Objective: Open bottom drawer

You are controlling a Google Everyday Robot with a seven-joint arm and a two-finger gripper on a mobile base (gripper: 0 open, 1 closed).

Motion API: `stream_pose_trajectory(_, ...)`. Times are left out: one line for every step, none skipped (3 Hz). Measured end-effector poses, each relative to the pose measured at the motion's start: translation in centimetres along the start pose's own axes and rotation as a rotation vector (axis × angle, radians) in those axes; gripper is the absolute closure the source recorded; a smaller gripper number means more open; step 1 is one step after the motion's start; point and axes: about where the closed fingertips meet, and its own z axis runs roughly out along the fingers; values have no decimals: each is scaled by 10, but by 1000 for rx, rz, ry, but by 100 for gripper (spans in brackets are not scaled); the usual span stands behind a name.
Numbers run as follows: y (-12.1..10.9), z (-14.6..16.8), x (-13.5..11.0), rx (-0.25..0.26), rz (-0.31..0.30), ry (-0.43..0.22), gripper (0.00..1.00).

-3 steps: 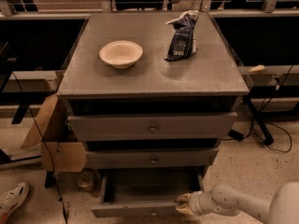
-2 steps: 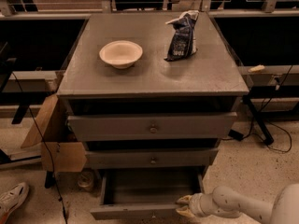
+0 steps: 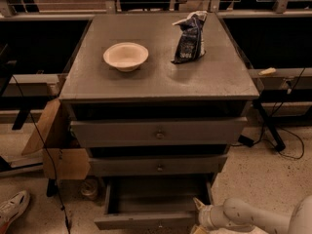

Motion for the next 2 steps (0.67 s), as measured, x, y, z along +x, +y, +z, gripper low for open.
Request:
stream_pose_trajectory(2, 1, 0, -2, -5, 5, 0)
stream_pose_trajectory(5, 3, 1, 0, -9, 18, 19)
